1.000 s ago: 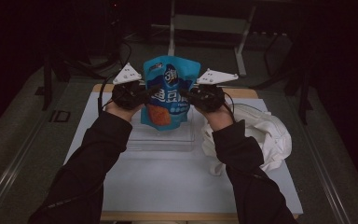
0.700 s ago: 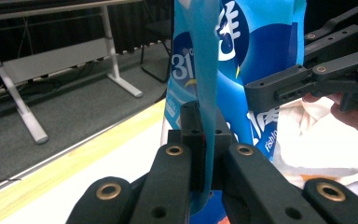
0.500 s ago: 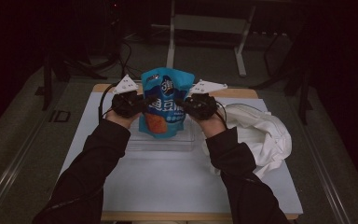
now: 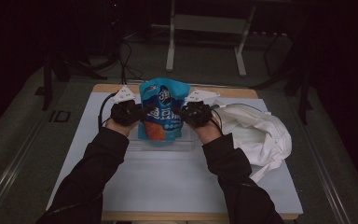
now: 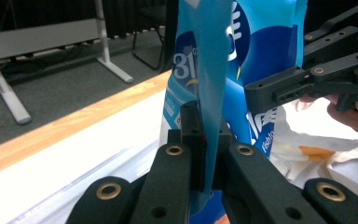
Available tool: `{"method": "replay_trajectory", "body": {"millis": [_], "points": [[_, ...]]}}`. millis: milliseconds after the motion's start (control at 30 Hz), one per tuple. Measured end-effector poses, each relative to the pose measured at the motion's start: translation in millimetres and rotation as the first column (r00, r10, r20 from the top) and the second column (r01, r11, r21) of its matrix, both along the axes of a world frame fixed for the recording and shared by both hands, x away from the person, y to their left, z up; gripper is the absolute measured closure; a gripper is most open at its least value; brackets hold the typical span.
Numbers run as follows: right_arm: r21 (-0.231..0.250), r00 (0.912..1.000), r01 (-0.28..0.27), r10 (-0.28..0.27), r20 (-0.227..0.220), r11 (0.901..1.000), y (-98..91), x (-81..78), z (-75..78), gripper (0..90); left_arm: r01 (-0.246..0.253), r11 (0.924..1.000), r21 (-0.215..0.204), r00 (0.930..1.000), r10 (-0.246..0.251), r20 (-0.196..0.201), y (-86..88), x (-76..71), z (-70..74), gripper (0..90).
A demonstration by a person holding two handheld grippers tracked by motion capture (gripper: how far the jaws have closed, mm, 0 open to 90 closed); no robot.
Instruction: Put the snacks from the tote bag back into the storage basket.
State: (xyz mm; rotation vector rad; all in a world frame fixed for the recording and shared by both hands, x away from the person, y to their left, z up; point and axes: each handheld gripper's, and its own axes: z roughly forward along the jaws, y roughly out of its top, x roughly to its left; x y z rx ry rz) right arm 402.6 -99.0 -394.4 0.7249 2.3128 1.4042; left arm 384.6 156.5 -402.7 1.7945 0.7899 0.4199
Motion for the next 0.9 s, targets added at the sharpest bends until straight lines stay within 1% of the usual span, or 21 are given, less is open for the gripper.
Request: {"method": "replay_trajectory", "body": {"millis": [33, 67, 167, 233, 367, 433, 467, 500, 567, 600, 633, 700, 733, 800, 833, 900], "points": [[0.0, 1.0, 0.0, 0.0, 0.0, 1.0, 0.0, 0.0, 0.0, 87.8, 0.0, 1.0, 0.0, 1.0, 0.0, 0.0, 0.0, 0.0, 0.0, 90.0], [0.001, 1.0, 0.0, 0.0, -0.009, 1.0, 0.8, -0.2, -4.2, 87.8, 0.003, 1.0, -0.001, 1.0, -0.003, -0.005, 0.9, 0.2, -4.2, 90.0], [-0.006, 0.9999, 0.0, 0.0, -0.015, 1.0, 1.8, -0.4, -7.9, 87.8, 0.008, 1.0, -0.001, 0.9999, -0.008, -0.01, 2.0, 0.6, -8.2, 90.0], [-0.012, 0.9998, -0.002, 0.001, -0.017, 0.9999, 2.4, -0.8, -12.4, 87.8, 0.014, 0.9998, -0.012, 0.9998, -0.014, -0.016, 3.5, 0.3, -13.5, 90.0], [-0.009, 0.9998, -0.002, 0.002, -0.021, 1.0, 2.1, -1.3, -15.1, 87.7, 0.022, 0.9995, -0.023, 0.9995, -0.022, -0.024, 4.8, 0.0, -16.8, 90.0], [-0.01, 0.9997, -0.004, 0.004, -0.024, 0.9999, 1.9, -2.9, -19.1, 87.7, 0.034, 0.9989, -0.033, 0.9989, -0.035, -0.032, 7.1, -1.0, -23.0, 90.0], [-0.015, 0.9998, -0.005, 0.004, -0.02, 0.9999, 1.9, -3.9, -21.5, 87.7, 0.039, 0.9986, -0.037, 0.9988, -0.04, -0.029, 8.1, -1.4, -24.5, 90.0], [-0.009, 0.9998, -0.007, 0.007, -0.018, 0.9999, 1.4, -4.5, -22.9, 87.6, 0.045, 0.9978, -0.048, 0.9985, -0.047, -0.029, 9.4, -2.4, -25.8, 90.0], [0.012, 0.9997, -0.014, 0.014, -0.022, 0.9998, -0.6, -6.1, -24.8, 87.3, 0.062, 0.9967, -0.052, 0.9978, -0.063, -0.018, 12.2, -4.7, -28.2, 89.9], [0.012, 0.9997, -0.014, 0.014, -0.022, 0.9998, -0.6, -6.1, -24.8, 87.3, 0.062, 0.9967, -0.052, 0.9978, -0.063, -0.018, 12.2, -4.7, -28.2, 89.8], [0.012, 0.9998, -0.019, 0.019, -0.008, 0.9997, -0.6, -8.9, -26.5, 87.1, 0.069, 0.9967, -0.043, 0.9976, -0.069, -0.003, 13.8, -7.1, -28.9, 89.8], [0.012, 0.9997, -0.023, 0.023, -0.004, 0.9997, -0.3, -10.2, -27.0, 87.0, 0.073, 0.9965, -0.041, 0.9974, -0.073, 0.001, 14.5, -8.1, -29.4, 89.8], [0.014, 0.9996, -0.029, 0.029, 0.006, 0.9995, -0.3, -12.0, -27.6, 86.8, 0.075, 0.9965, -0.036, 0.9972, -0.074, 0.012, 15.8, -10.3, -30.3, 89.8], [0.011, 0.9993, -0.036, 0.036, 0.013, 0.9993, -0.1, -13.0, -27.8, 86.6, 0.076, 0.9963, -0.04, 0.997, -0.076, 0.011, 16.7, -11.0, -30.8, 89.8], [0.011, 0.9991, -0.04, 0.04, 0.014, 0.9991, 0.2, -13.2, -27.6, 86.5, 0.08, 0.996, -0.038, 0.9967, -0.08, 0.017, 18.7, -11.9, -31.5, 89.8], [0.012, 0.999, -0.043, 0.043, 0.011, 0.999, 0.6, -13.2, -27.3, 86.4, 0.08, 0.996, -0.038, 0.9967, -0.08, 0.018, 19.3, -12.3, -31.9, 89.7]]}}
